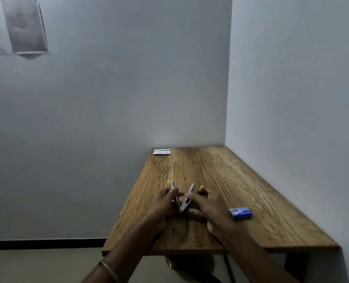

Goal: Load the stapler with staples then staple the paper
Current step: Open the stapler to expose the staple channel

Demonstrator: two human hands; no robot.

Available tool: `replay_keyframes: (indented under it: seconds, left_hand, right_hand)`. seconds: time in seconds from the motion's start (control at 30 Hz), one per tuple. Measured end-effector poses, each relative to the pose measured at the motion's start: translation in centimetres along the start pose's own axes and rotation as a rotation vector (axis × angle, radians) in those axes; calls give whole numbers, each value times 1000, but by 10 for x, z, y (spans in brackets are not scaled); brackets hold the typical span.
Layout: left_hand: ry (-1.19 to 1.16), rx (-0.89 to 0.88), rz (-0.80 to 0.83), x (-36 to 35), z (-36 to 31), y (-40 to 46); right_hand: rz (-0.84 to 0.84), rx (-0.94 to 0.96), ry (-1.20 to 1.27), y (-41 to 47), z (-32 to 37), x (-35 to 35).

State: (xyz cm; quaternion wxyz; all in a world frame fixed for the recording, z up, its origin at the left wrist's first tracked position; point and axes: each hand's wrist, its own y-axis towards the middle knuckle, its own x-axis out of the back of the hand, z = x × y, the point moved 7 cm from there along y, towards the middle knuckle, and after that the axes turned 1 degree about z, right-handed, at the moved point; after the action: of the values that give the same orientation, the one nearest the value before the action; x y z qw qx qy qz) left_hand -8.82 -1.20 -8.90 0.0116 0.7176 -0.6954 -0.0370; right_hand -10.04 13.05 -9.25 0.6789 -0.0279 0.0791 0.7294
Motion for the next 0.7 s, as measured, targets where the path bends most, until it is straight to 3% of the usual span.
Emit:
replay_keyframes:
  seconds: [0.13, 0.37, 0.5, 0.7]
  left_hand:
    - [-53, -1, -31, -1, -3, 1]
    - [-444, 104, -50, 11, 7, 5]
    - [-404, 76, 28, 8, 7, 5]
    - [-217, -6, 104, -1, 1, 0]
  right_hand:
    - [28, 0, 99, 0, -1, 2]
    - [-47, -105, 387, 10, -12, 9]
    - [-72, -172, 650, 12, -13, 11]
    - [7, -199, 698, 11, -14, 4]
